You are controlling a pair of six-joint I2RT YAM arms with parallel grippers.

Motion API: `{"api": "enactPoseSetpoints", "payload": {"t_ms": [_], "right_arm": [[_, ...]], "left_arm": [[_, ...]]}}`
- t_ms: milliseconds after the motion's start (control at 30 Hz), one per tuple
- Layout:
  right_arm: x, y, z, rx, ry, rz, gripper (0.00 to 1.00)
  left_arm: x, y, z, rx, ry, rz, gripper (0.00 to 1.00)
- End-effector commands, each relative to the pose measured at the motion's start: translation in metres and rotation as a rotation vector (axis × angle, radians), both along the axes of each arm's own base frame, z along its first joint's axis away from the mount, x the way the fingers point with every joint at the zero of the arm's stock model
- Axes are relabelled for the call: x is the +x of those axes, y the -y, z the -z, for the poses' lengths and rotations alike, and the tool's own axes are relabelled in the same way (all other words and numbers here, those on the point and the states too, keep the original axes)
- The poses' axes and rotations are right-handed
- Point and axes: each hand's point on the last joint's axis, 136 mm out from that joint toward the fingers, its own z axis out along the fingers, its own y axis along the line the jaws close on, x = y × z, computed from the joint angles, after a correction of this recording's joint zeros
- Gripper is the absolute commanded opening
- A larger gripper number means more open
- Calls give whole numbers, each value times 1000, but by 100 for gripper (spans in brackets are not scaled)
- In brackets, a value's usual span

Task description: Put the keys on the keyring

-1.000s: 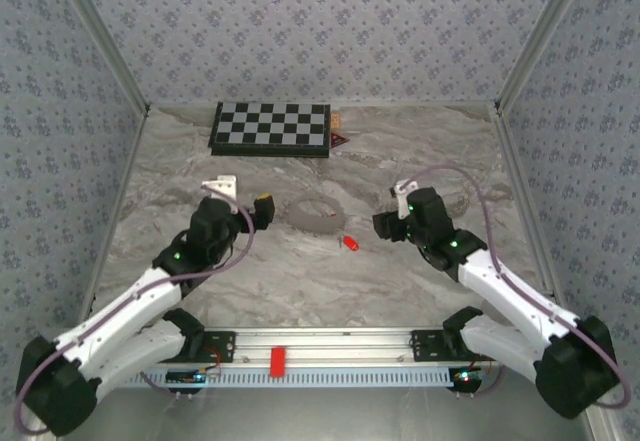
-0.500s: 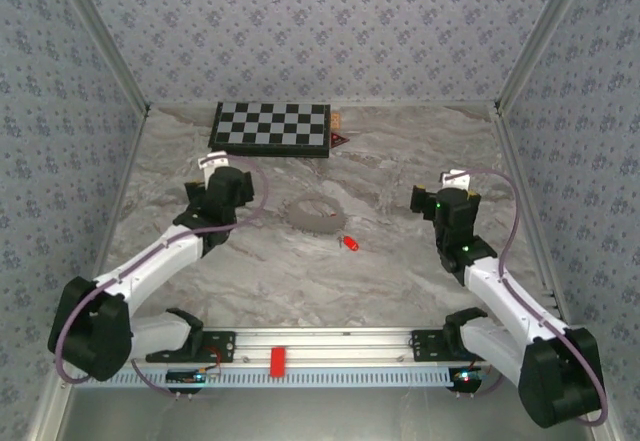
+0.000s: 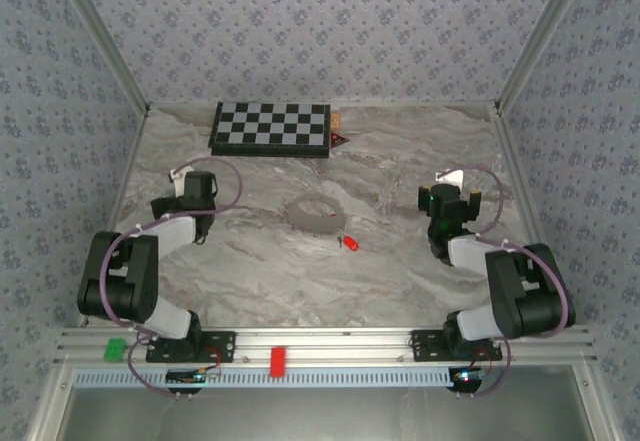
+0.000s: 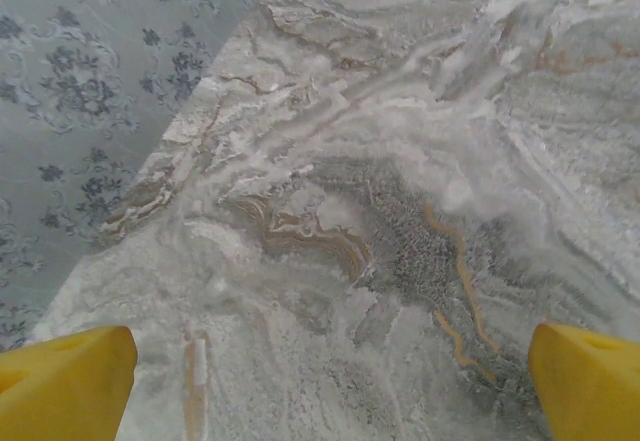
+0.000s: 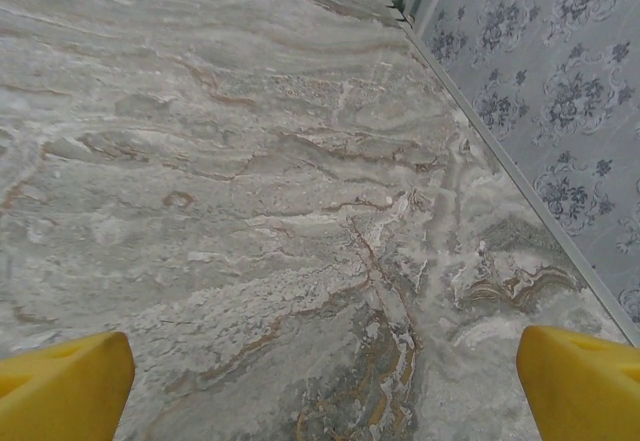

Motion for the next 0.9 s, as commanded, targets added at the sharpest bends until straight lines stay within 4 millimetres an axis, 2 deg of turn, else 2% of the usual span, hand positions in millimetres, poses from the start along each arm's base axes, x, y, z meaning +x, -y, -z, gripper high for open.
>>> {"api": "enactPoseSetpoints", "payload": {"t_ms": [0, 67, 167, 267, 333, 400, 467, 600, 867], "right_arm": [[10, 7, -9, 26, 115, -7, 100], [10, 7, -4, 40, 94, -36, 100], [8, 5, -4, 109, 134, -100, 100], [1, 1, 8, 158, 149, -163, 99], [-1, 3, 3, 133, 216, -164, 100], [-3, 0, 6, 152, 181, -187, 99], [1, 1, 5, 150, 179, -181, 99], [18, 7, 10, 160, 85, -146, 99], [17, 7, 10, 152, 92, -141, 99]], "left_arm": [[25, 6, -30, -10, 186, 80, 100], [29, 8, -34, -38, 251, 118, 100], [28, 6, -26, -103, 318, 150, 100], [32, 16, -21, -137, 300, 224, 100], [33, 30, -18, -154, 311, 312, 100], [32, 33, -14, -142, 356, 340, 100], [31, 32, -10, -172, 306, 335, 100], [32, 31, -10, -184, 325, 344, 100], [32, 31, -10, -184, 320, 346, 100]]}}
